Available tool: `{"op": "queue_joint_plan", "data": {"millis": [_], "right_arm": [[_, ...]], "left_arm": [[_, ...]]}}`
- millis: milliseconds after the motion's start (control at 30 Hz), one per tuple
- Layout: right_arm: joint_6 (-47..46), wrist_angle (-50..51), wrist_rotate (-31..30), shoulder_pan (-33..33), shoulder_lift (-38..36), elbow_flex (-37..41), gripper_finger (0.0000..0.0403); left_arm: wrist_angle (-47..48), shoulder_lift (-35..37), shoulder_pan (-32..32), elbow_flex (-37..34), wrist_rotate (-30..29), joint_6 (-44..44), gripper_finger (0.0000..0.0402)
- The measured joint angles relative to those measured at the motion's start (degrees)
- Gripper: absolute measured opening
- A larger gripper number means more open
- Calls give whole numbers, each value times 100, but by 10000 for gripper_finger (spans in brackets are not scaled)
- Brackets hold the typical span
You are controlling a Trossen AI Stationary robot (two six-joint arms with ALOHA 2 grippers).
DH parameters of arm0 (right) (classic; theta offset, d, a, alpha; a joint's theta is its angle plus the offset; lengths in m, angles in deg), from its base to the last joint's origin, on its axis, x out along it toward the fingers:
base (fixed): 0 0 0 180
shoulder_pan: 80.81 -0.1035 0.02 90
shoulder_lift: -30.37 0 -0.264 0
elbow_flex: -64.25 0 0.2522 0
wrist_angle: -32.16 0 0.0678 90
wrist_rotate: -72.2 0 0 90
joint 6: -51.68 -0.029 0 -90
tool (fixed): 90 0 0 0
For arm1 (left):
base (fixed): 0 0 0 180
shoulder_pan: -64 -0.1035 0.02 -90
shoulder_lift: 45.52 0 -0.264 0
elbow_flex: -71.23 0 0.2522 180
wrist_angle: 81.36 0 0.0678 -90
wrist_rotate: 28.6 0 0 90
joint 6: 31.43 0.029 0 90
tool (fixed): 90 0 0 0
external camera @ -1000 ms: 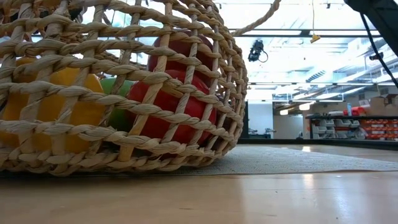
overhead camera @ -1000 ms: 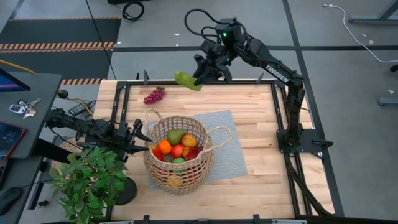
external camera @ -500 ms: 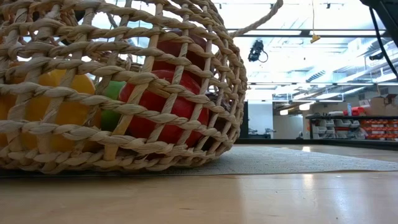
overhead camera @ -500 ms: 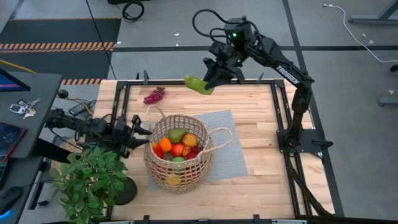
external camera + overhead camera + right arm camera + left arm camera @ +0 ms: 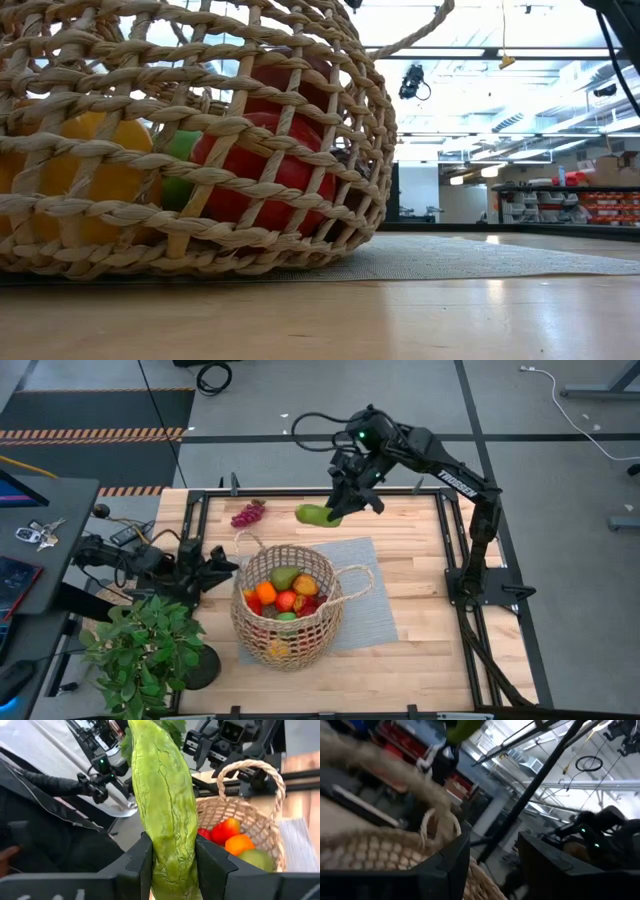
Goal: Build produce basket
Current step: Put the green cucumber into the brown woven basket
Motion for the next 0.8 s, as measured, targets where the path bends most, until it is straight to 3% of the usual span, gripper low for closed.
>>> {"op": "queue_joint_plan", "data": {"millis": [133,267,400,633,800], "right_arm": [[90,-208,-70,-122,5,267,123],[83,-273,-88,-140,-6,290,123],[47,-324,-90,-70,-9,290,123],[37,-327,-81,-12,-26,290,123],[45,-401,-71,-12,-26,290,123]], "left_arm": [[197,2,0,242,-358,449,172],[1270,2,0,782,-717,607,172],[3103,-16,0,1583,-927,176,172],[4993,-295,0,2915,-1357,-111,172],[5794,-708,0,3155,-1630,-579,172]]}}
